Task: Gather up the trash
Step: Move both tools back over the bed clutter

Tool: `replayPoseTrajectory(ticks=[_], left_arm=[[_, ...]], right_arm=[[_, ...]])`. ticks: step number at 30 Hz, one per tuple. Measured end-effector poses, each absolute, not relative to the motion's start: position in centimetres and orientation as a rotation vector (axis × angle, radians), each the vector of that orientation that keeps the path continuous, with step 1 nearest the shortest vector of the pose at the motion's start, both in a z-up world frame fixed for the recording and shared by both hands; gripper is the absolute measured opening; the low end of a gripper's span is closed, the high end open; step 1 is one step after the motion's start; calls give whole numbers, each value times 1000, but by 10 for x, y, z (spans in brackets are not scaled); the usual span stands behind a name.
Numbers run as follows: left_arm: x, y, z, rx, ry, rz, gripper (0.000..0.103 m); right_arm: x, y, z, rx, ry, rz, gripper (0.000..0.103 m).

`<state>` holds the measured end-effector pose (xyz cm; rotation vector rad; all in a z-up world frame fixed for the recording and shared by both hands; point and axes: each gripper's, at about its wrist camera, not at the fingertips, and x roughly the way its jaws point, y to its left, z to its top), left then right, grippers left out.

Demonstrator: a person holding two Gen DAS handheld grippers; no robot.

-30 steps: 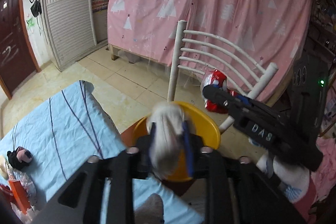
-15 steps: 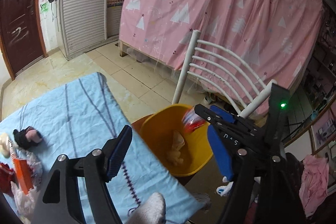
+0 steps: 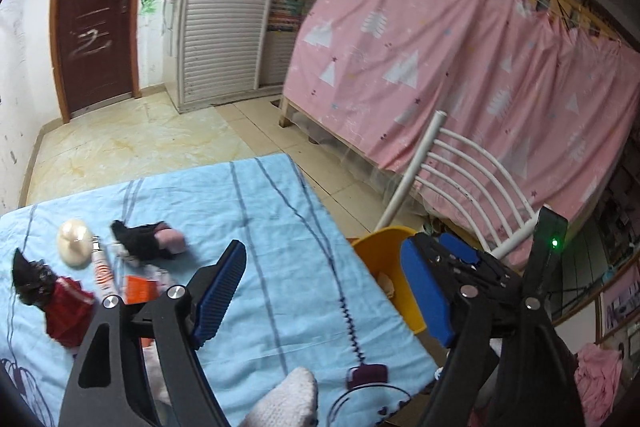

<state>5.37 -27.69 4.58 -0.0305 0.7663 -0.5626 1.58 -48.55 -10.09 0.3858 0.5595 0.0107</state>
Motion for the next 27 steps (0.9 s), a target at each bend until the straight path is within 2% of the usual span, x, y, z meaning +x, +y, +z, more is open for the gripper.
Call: replayPoseTrajectory(ticks=[4, 11, 22, 27], left_arm=[[54, -251, 52, -43, 741, -525, 71], [60, -192, 58, -79, 709, -408, 72], [72, -103, 62, -144, 676, -304, 81], [80, -69, 54, -149, 682, -241, 82]], right_arm=[[22, -463, -91, 366, 561, 49, 71], [40, -415, -82, 319, 584, 127, 71], [62, -346, -80, 248, 641, 236, 71], [67, -317, -80, 219, 661, 276, 71]])
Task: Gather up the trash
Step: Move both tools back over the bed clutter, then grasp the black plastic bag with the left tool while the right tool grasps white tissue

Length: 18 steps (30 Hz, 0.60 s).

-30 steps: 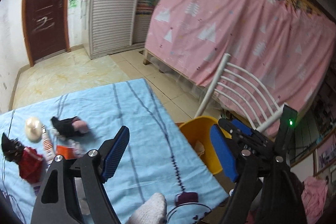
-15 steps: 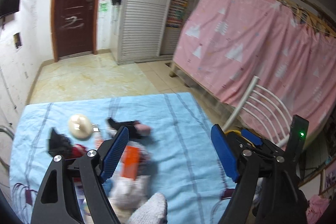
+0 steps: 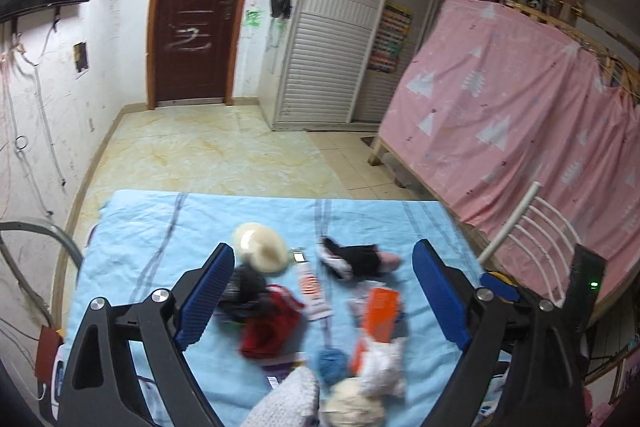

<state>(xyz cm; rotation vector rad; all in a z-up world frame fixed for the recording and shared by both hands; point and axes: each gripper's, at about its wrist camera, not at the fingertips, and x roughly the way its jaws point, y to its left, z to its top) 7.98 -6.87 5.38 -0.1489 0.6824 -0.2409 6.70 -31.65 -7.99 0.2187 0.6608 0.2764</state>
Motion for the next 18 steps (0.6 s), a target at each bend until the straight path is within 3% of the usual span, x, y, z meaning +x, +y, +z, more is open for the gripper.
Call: replayPoseTrajectory(ticks=[7, 14, 18], left_arm=[[96, -35, 27, -135, 727, -172, 82], [105, -38, 0, 5, 750, -170, 82], [105, -42, -8, 23, 760, -232, 80]], right_arm=[[76, -289, -78, 187, 680, 292, 78], [62, -261, -75, 114, 671, 376, 79], [53, -248, -80, 70, 684, 427, 85]])
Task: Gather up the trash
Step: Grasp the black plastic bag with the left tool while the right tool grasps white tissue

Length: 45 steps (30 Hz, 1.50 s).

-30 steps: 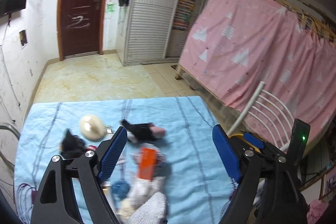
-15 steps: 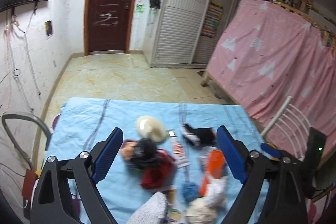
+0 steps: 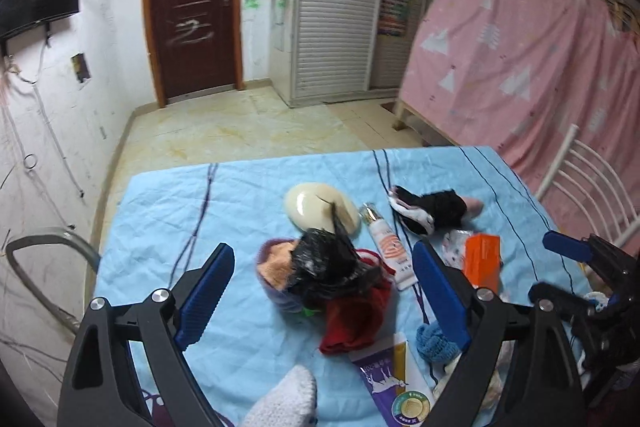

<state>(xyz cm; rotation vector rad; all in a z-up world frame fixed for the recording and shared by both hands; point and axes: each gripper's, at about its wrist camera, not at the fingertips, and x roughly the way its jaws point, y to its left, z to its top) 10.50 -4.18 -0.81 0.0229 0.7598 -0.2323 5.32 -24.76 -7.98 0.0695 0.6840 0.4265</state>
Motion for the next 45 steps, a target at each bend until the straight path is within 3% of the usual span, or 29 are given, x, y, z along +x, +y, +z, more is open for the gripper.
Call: replayPoseTrajectory(ticks=[5, 7, 10, 22, 24, 28, 33, 35, 37, 45], left_arm=[[113, -42, -19, 21, 816, -255, 49], [113, -45, -24, 30, 829, -256, 23], [112, -44, -28, 32, 825, -249, 12], [93, -28, 16, -104, 720, -308, 11], [90, -28, 23, -108, 703, -313, 11], [83, -33, 30, -100, 684, -321, 12], [77, -42, 32, -92, 684, -340, 12], [76, -44, 32, -89, 685, -344, 12], [74, -43, 33, -86, 687, -349, 12], [68, -51, 32, -61, 695, -343, 12]], right_arm=[[46, -237, -86, 29, 687, 450, 85], [44, -235, -89, 23, 692, 459, 85], [42, -230, -91, 18, 699, 471, 85], [32, -215, -97, -20, 710, 523, 84], [32, -211, -99, -32, 714, 527, 74], [33, -210, -101, -23, 719, 532, 63], [39, -212, -106, 25, 745, 553, 60], [40, -214, -106, 52, 753, 580, 50], [38, -215, -105, 58, 734, 599, 31], [34, -246, -94, 184, 674, 589, 25]])
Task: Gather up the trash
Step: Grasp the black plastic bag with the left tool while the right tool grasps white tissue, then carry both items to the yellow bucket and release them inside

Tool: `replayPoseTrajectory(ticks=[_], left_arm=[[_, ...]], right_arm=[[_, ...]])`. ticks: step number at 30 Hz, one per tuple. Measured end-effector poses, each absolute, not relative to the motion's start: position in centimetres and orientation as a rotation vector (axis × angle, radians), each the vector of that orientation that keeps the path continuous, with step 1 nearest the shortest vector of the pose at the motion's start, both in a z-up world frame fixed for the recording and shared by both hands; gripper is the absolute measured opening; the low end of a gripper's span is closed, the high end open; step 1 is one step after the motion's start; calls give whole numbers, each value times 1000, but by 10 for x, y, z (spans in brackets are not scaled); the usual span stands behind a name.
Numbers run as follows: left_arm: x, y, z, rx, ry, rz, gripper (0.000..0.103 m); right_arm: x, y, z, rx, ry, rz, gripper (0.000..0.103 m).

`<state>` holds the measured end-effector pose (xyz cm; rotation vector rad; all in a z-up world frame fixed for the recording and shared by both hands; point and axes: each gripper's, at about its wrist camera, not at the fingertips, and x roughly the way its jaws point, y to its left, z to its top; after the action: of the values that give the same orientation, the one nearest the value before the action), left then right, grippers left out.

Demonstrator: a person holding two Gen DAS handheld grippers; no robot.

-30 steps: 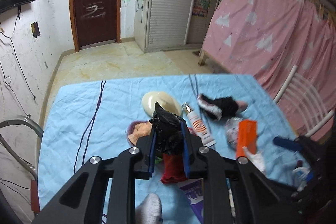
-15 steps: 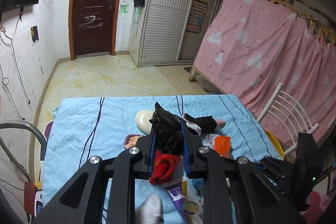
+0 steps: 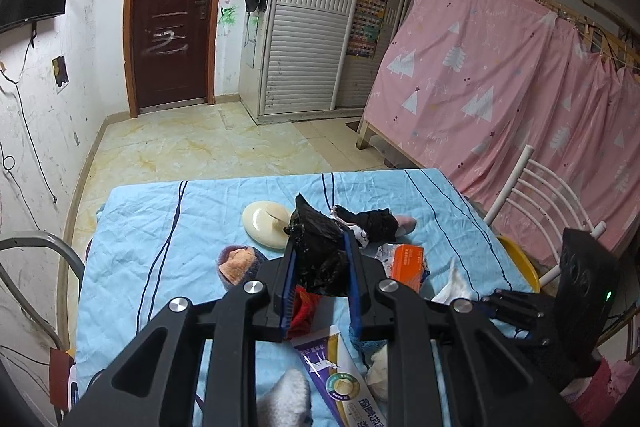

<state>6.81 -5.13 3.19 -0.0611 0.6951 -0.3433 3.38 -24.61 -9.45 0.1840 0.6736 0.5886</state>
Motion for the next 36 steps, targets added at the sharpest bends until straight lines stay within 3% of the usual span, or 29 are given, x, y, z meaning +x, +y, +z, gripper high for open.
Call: replayPoseTrajectory(ticks=[16, 36], left_arm=[[61, -106, 41, 4, 685, -409, 12], [65, -261, 47, 98, 736, -631, 12]], right_arm=[[19, -325, -82, 293, 575, 483, 26], [-11, -477, -91, 393, 493, 150, 26]])
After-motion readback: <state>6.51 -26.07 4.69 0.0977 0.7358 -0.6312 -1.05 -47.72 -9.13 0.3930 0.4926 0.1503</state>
